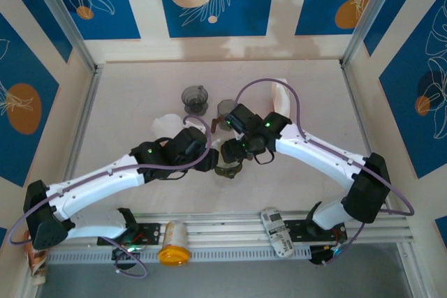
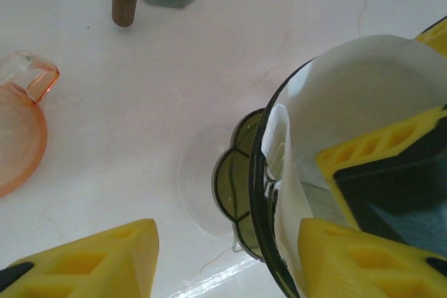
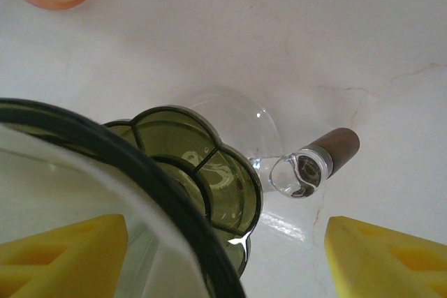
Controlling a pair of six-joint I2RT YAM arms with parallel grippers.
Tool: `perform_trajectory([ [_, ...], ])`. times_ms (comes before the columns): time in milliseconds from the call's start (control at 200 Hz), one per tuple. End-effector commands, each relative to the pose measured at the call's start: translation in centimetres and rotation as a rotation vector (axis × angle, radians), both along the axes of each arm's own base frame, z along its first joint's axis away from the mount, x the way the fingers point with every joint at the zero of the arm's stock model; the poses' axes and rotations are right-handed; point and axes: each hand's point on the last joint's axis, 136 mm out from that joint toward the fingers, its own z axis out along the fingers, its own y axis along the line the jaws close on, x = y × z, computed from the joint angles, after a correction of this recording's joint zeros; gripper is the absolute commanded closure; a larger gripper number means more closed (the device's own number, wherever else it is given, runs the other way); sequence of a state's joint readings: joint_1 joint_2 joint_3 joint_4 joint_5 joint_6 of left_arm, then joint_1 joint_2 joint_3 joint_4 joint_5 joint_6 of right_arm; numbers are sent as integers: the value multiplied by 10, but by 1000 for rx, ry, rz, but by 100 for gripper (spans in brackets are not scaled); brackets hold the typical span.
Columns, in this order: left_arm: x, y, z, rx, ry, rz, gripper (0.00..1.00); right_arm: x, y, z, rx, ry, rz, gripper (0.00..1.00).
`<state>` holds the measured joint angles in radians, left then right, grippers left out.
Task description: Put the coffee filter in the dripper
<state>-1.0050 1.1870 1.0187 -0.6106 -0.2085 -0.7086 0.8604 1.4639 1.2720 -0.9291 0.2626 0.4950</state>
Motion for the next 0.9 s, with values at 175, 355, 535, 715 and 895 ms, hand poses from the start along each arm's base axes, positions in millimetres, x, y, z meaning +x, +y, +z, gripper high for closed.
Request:
perform_trajectory([
  [175,0,-2,-6,0,23,-5,46,-2,-8,-23,-93,8,22,26],
  [355,-1,-3,-7,-2,27,-6,46,-2,-8,-30,-104,17,17,26],
  [535,-1,-3,-7,-6,27,-4,45,-1,-10,-30,-109,9,12,25],
  [715,-1,-2,-5,-10,24,-2,44,0,-10,-30,-108,3,9,26],
  [895,-2,-1,-7,-8,27,-1,44,1,-12,-35,-125,7,6,26],
])
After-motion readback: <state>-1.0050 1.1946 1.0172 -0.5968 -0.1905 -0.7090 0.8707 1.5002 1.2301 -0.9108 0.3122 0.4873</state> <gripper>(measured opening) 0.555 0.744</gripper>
